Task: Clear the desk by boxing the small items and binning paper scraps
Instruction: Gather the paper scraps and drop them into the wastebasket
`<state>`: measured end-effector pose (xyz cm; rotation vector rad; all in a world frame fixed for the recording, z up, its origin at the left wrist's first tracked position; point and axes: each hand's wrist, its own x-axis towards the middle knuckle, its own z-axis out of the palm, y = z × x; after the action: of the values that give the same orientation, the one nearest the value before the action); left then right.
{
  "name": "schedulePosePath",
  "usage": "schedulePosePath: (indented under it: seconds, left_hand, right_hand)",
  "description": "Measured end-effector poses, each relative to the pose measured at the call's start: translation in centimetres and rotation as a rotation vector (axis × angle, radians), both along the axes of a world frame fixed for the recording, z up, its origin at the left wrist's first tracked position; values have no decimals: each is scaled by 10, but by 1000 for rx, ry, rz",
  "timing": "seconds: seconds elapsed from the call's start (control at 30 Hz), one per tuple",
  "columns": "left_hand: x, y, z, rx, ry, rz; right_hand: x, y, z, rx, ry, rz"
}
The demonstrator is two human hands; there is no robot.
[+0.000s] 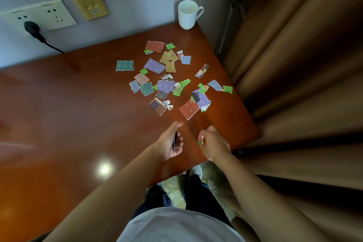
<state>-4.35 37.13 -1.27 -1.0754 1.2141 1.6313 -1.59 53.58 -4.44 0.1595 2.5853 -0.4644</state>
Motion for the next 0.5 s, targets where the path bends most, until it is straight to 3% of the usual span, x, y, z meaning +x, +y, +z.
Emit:
schedulePosePath:
  seconds: [0.5]
  left_hand:
    - [4, 6, -4, -37, 60, -117]
  right_hand:
    - [0, -1, 5, 16, 31, -37]
